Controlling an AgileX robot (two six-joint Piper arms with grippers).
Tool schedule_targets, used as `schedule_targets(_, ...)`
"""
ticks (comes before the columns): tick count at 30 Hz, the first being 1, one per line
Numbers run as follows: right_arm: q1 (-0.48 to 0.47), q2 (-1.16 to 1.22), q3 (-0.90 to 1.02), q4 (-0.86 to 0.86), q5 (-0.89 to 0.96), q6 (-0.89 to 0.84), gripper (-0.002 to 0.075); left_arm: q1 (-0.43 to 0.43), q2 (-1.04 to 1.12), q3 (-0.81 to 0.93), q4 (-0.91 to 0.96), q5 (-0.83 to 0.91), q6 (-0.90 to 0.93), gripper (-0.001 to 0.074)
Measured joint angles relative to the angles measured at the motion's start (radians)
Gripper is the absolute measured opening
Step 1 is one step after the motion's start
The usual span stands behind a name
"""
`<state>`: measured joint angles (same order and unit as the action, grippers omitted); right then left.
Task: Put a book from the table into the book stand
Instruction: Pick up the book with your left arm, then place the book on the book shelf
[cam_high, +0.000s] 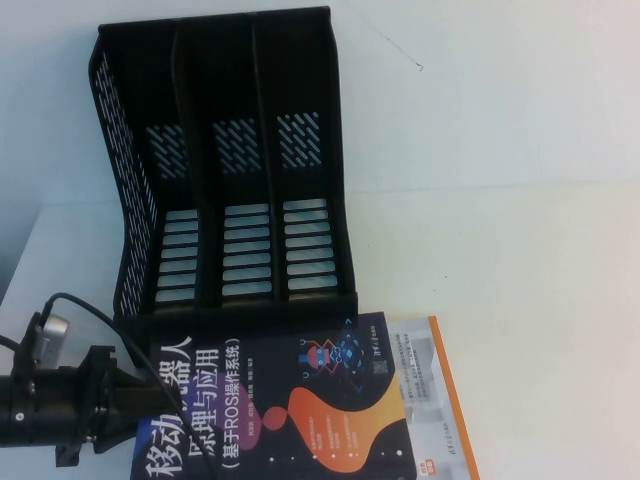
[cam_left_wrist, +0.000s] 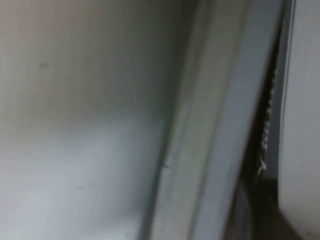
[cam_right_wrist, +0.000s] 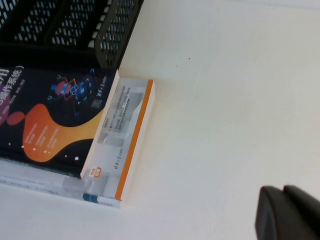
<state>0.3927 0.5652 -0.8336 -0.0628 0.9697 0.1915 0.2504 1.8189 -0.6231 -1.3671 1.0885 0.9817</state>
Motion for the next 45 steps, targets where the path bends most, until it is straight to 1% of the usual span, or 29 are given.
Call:
schedule_targets(6, 0.000, 0.000, 0.000, 0.000, -0.006, 0.000, 0.0008, 0.000, -0.133, 0.000, 0.036, 0.018, -0.008, 0.0118)
schedule_targets(12, 0.000, 0.000, 0.000, 0.000, -0.006, 0.000, 0.0008, 0.000, -0.369, 0.000, 0.064, 0.038, -0.055, 0.0113)
schedule_targets(16, 0.000, 0.000, 0.000, 0.000, -0.006, 0.000, 0.0008, 0.000, -0.544, 0.002, 0.037, 0.040, -0.100, 0.0113)
schedule_targets(19, 0.000, 0.000, 0.000, 0.000, -0.006, 0.000, 0.0008, 0.000, -0.636, -0.022, 0.029, 0.033, -0.147, 0.0113)
schedule_targets(24, 0.000, 0.000, 0.000, 0.000, -0.006, 0.000, 0.0008, 0.000, -0.722, -0.139, 0.023, 0.031, -0.236, 0.0113)
schedule_targets(30, 0.000, 0.000, 0.000, 0.000, -0.006, 0.000, 0.0008, 0.000, -0.742, -0.334, 0.043, -0.026, -0.328, 0.0113)
schedule_targets(36, 0.000, 0.000, 0.000, 0.000, 0.000, 0.000, 0.0008, 0.000, -0.740, -0.548, 0.245, -0.129, -0.485, 0.0113)
schedule_targets(41, 0.000, 0.000, 0.000, 0.000, 0.003, 0.000, 0.0008, 0.000, -0.715, -0.704, 0.399, -0.113, -0.585, 0.0112)
schedule_targets(45, 0.000, 0.000, 0.000, 0.000, 0.007, 0.000, 0.0008, 0.000, -0.681, -0.762, 0.487, -0.095, -0.621, 0.0112)
